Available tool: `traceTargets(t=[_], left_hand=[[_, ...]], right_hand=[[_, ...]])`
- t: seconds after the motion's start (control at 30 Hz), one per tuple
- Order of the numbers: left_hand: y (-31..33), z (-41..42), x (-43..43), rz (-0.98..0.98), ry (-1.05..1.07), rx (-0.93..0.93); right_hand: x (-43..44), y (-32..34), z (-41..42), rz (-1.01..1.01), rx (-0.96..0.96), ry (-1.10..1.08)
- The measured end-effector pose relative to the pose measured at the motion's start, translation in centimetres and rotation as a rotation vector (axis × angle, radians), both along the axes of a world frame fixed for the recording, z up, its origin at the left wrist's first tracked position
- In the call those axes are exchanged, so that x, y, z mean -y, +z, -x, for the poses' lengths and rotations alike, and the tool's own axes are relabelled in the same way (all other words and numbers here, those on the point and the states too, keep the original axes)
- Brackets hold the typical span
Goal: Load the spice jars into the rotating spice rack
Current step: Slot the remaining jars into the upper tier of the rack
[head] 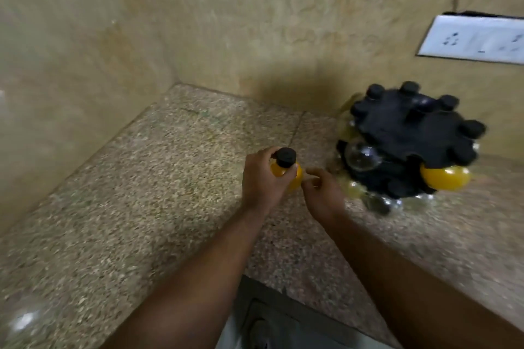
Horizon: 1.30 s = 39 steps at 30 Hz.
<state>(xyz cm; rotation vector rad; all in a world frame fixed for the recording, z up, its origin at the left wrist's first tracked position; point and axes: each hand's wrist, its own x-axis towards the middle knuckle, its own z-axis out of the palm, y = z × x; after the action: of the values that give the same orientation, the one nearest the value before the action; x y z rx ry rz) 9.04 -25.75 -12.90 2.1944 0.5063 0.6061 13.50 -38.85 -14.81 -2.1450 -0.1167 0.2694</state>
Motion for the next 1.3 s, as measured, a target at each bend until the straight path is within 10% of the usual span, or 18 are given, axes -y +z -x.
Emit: traceTargets(t=[0.53, 1.3], left_hand=[[3.1, -6.0, 14.0, -0.084, -0.388, 0.015], [4.1, -10.3, 17.8, -0.423, -0.321, -0.037]], right_hand=[[15.9, 5.0, -4.3, -0.727, -0.201, -0.679], [17.5, 6.2, -7.9, -0.673, -0.423, -0.562]])
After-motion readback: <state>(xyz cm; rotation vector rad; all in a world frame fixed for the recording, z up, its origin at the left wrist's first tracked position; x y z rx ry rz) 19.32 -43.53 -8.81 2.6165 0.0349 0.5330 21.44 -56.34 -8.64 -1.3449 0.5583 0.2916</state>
